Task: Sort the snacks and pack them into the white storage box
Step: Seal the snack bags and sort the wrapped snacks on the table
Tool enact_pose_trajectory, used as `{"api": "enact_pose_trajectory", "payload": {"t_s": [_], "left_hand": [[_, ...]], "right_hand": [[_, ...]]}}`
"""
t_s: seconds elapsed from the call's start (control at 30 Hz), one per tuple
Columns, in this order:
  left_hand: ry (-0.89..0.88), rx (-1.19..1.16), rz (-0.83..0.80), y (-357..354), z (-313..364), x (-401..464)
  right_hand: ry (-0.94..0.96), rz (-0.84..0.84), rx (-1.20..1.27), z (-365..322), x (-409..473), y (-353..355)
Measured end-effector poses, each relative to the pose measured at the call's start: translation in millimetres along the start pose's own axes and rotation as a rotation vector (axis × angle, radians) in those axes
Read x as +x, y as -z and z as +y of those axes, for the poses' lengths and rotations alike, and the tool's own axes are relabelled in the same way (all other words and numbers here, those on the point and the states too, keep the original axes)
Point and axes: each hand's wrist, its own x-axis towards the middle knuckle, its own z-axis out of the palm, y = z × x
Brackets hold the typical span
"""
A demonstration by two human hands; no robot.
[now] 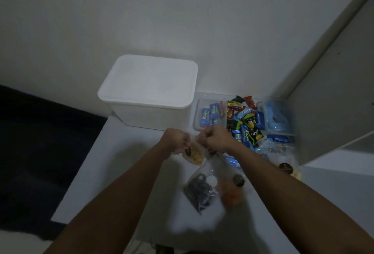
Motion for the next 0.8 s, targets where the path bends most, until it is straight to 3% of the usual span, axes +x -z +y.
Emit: {"api": "enact_pose_trajectory", "payload": {"t_s": [0.2,0.33,0.53,0.67,0.8], "left_hand": [[-0.11,0.177,0.054,14.9,-1.1,-24.7],[-0.218,0.248,0.082,25.8,4.0,-38.6],[-0.307,0.287,0.132,40.1,12.8,-47.5],[-0.437,0.256,0.373,49.6,13.6,-45.1],[-0.62,0.201,0.241,53.3,16.3,-40.0]], "right_hand": [[0.092,0.306,-0.416,-16.3,-5.8,-12.8],[0.23,0.469,-0.496,-29.4,-15.2,-15.2],[0.364,0.455,-0.525,-44.7,-12.2,-13.2],[0.433,0.46,-0.564,-51.7,-9.2,-4.8],[0.424,0.389,-0.554,-57.6,-4.8,9.3]]}}
